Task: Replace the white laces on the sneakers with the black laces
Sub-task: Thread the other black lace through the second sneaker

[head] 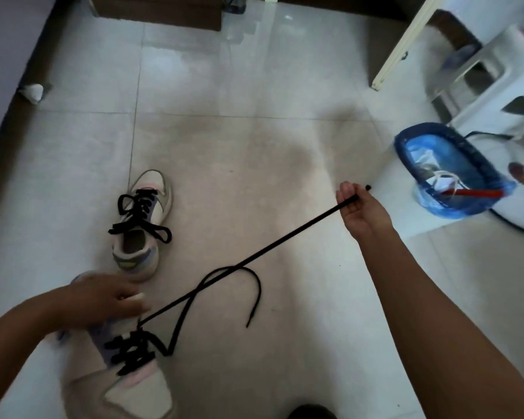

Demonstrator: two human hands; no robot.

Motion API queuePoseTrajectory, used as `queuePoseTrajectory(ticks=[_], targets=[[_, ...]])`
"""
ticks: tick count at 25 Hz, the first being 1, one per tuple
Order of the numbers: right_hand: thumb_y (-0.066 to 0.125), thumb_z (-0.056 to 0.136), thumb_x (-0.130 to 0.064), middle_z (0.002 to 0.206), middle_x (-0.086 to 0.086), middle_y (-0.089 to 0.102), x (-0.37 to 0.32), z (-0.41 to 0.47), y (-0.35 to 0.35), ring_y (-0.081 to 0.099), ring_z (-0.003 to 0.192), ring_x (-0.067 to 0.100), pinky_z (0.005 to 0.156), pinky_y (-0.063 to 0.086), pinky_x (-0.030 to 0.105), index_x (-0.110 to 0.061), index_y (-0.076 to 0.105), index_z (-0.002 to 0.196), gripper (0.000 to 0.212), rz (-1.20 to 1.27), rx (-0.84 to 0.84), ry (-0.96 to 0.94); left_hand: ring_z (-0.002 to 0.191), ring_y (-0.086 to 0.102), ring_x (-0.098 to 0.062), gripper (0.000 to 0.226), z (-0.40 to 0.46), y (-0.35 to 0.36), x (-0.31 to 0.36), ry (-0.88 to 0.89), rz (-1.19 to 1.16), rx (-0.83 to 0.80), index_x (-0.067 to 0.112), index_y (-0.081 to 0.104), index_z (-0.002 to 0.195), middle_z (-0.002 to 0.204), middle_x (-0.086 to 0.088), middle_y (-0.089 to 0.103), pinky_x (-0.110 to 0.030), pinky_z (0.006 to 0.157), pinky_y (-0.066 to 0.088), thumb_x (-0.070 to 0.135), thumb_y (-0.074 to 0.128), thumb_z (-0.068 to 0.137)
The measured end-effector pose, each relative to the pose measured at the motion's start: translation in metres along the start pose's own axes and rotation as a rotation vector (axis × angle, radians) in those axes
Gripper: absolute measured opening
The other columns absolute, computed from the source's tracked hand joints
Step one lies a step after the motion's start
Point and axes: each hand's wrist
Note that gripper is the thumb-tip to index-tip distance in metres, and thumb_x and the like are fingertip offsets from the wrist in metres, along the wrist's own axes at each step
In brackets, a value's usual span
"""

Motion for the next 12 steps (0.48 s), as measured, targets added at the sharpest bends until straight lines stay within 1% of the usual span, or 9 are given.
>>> queuePoseTrajectory(ticks=[2, 3, 5, 7, 9, 10, 12], targets=[[0.040, 0.100, -0.009, 0.066, 0.006, 0.063, -0.010, 0.008, -0.003, 0.066, 0.062, 0.014, 0.063, 0.058, 0.024, -0.005, 0.054, 0.082, 0.024, 0.012, -0.011, -0.028, 0.054, 0.047, 0.009, 0.062, 0.005, 0.013, -0.031, -0.073, 0.099, -0.002, 0.043, 0.050, 0.064, 0.057, 0.017, 0.051, -0.014, 0.061, 0.036, 0.096, 0.019, 0.053], [0.039, 0.101, -0.008, 0.068, 0.006, 0.062, -0.014, 0.011, -0.005, 0.065, 0.062, 0.014, 0.063, 0.058, 0.024, -0.005, 0.053, 0.082, 0.024, 0.016, -0.013, -0.038, 0.054, 0.049, 0.009, 0.064, 0.007, 0.019, -0.045, -0.120, 0.090, -0.007, 0.040, 0.052, 0.063, 0.056, 0.016, 0.053, -0.014, 0.061, 0.039, 0.095, 0.022, 0.054], [0.038, 0.101, -0.008, 0.072, 0.007, 0.059, -0.017, 0.015, -0.006, 0.064, 0.061, 0.014, 0.064, 0.057, 0.023, -0.005, 0.053, 0.082, 0.024, 0.021, -0.006, -0.046, 0.052, 0.050, 0.007, 0.061, 0.011, 0.030, -0.072, -0.202, 0.041, -0.036, 0.030, 0.054, 0.060, 0.054, 0.010, 0.053, -0.017, 0.063, 0.043, 0.089, 0.038, 0.062], [0.036, 0.101, -0.007, 0.072, 0.008, 0.055, -0.016, 0.018, -0.009, 0.059, 0.059, 0.015, 0.061, 0.054, 0.022, -0.005, 0.051, 0.083, 0.024, 0.015, -0.015, -0.041, 0.051, 0.051, 0.004, 0.055, 0.011, 0.037, -0.091, -0.266, 0.032, -0.035, 0.025, 0.054, 0.057, 0.053, 0.007, 0.051, -0.018, 0.063, 0.044, 0.079, 0.052, 0.068], [0.033, 0.101, -0.005, 0.073, 0.008, 0.052, -0.015, 0.020, -0.010, 0.050, 0.058, 0.014, 0.056, 0.049, 0.020, -0.006, 0.048, 0.085, 0.022, 0.010, -0.027, -0.030, 0.048, 0.049, 0.000, 0.052, 0.010, 0.043, -0.102, -0.294, 0.021, -0.013, 0.022, 0.052, 0.054, 0.049, 0.004, 0.048, -0.020, 0.059, 0.043, 0.070, 0.060, 0.070], [0.032, 0.101, -0.003, 0.073, 0.008, 0.051, -0.015, 0.021, -0.011, 0.047, 0.058, 0.014, 0.053, 0.047, 0.019, -0.006, 0.048, 0.087, 0.021, 0.008, -0.023, -0.027, 0.047, 0.047, -0.002, 0.051, 0.010, 0.046, -0.107, -0.297, -0.004, 0.004, 0.019, 0.050, 0.051, 0.047, 0.002, 0.044, -0.021, 0.058, 0.042, 0.063, 0.066, 0.072], [0.033, 0.100, 0.000, 0.074, 0.009, 0.050, -0.017, 0.022, -0.013, 0.044, 0.056, 0.012, 0.050, 0.045, 0.018, -0.005, 0.048, 0.090, 0.018, 0.001, 0.001, -0.033, 0.044, 0.042, -0.007, 0.051, 0.011, 0.054, -0.117, -0.338, -0.042, 0.047, 0.014, 0.044, 0.044, 0.042, 0.000, 0.037, -0.024, 0.053, 0.037, 0.041, 0.077, 0.073]])
Point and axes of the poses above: each hand's wrist, its own z-axis towards the middle knuckle, its own y-axis out of the palm, x = y × z
